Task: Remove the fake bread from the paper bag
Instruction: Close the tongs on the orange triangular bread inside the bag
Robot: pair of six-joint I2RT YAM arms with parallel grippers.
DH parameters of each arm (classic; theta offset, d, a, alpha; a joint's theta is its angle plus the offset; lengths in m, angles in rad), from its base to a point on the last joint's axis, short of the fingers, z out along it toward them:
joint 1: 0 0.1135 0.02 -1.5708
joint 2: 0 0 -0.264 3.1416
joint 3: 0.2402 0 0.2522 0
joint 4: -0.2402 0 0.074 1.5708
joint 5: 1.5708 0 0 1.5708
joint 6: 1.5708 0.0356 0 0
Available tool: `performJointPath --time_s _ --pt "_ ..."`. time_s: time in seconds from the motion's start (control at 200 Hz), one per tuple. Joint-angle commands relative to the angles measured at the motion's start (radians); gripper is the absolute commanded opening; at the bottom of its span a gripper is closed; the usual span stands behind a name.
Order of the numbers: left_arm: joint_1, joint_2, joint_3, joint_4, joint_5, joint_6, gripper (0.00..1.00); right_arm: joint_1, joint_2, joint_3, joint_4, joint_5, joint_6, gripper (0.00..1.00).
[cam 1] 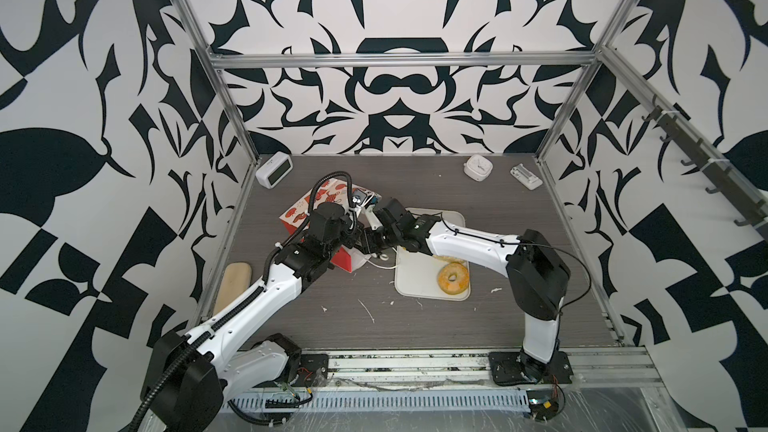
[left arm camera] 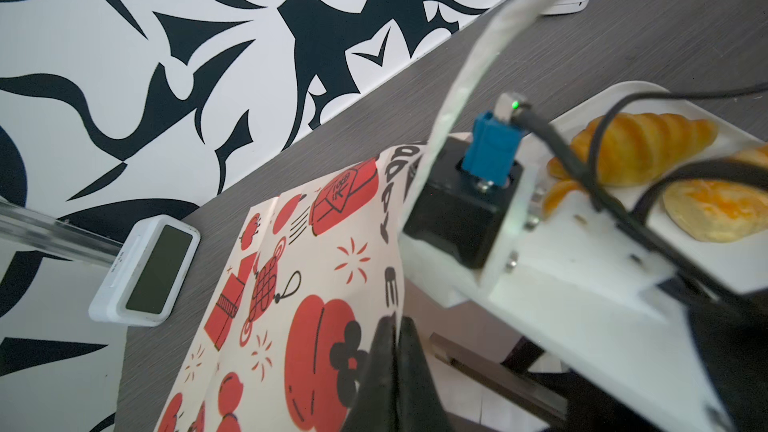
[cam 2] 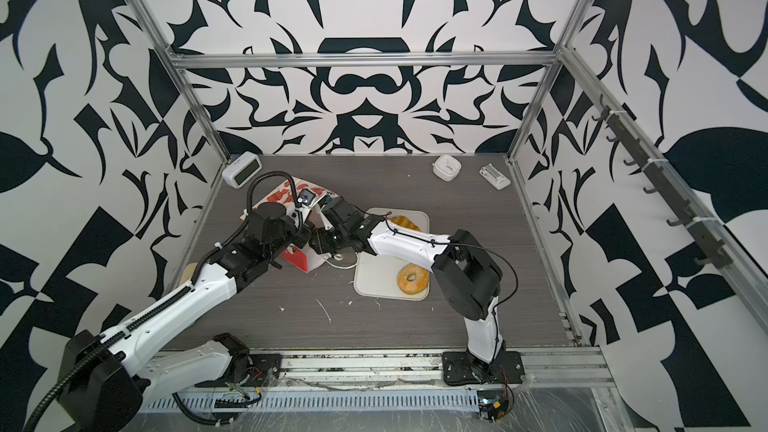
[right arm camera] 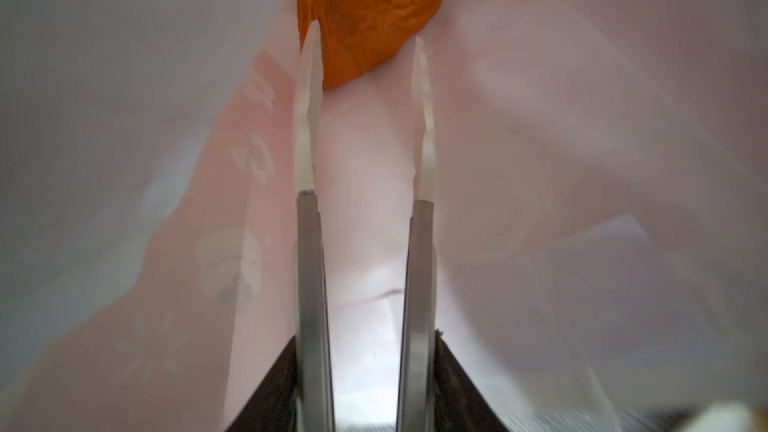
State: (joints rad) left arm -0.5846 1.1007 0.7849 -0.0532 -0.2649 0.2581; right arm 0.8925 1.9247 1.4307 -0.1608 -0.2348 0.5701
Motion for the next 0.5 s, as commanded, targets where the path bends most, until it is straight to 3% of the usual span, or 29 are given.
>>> performJointPath --time_s 0.0,0.495 --pt "-0.002 -0.022 -0.006 0.025 0.034 -0.013 0.06 -0.010 0.004 0.057 0.065 -0.034 0.061 0.49" --pt "-0.003 -0.018 -0.001 0.022 0.066 -0.030 0.06 -0.026 0.094 0.081 0.156 -0.062 0.148 0.52"
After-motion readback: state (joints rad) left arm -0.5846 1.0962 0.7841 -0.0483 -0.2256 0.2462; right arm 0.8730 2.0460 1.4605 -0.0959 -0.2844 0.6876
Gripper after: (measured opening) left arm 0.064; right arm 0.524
